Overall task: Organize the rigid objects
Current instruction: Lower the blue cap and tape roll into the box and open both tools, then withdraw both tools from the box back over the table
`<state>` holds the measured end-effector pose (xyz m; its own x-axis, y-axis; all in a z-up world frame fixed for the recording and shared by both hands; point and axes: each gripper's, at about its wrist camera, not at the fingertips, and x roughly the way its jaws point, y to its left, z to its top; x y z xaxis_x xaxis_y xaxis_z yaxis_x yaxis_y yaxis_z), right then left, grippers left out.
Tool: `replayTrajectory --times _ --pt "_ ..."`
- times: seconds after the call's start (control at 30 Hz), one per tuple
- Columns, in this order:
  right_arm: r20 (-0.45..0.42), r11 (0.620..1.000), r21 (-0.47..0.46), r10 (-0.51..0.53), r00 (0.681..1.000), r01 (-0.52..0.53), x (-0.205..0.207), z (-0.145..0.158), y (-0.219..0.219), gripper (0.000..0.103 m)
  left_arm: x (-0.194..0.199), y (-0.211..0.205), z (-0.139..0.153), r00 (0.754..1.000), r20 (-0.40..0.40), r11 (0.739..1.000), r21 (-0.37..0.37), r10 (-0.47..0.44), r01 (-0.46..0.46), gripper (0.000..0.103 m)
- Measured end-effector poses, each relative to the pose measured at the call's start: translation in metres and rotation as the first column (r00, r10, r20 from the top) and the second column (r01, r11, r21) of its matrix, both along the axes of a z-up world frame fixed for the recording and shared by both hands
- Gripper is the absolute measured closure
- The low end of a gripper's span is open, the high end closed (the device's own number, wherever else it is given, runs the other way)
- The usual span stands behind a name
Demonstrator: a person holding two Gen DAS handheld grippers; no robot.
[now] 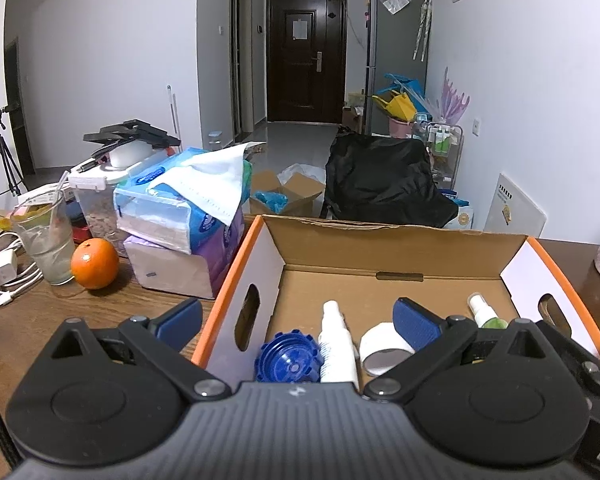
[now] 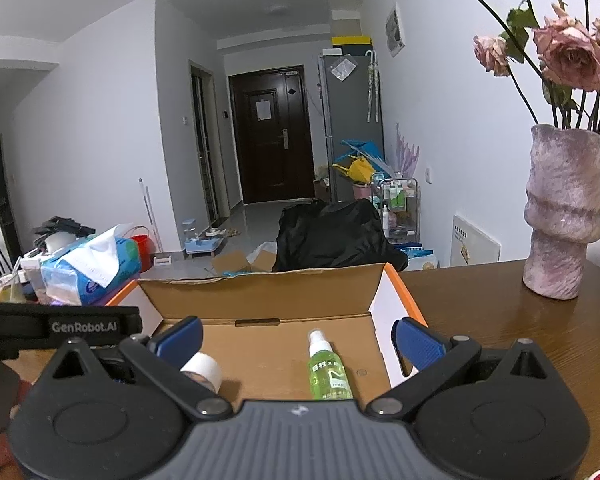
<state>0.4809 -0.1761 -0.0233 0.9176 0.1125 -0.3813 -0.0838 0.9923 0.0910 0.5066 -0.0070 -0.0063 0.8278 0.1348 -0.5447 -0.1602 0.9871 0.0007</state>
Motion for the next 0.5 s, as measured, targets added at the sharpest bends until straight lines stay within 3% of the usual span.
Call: replayTrajectory --times 0.5 --pt "0.013 0.999 -0.030 0.023 1.000 -0.022 -0.037 0.002 0.004 0.000 -0.038 0.011 0.001 1.000 0.005 1.000 0.010 0.011 -0.011 0.000"
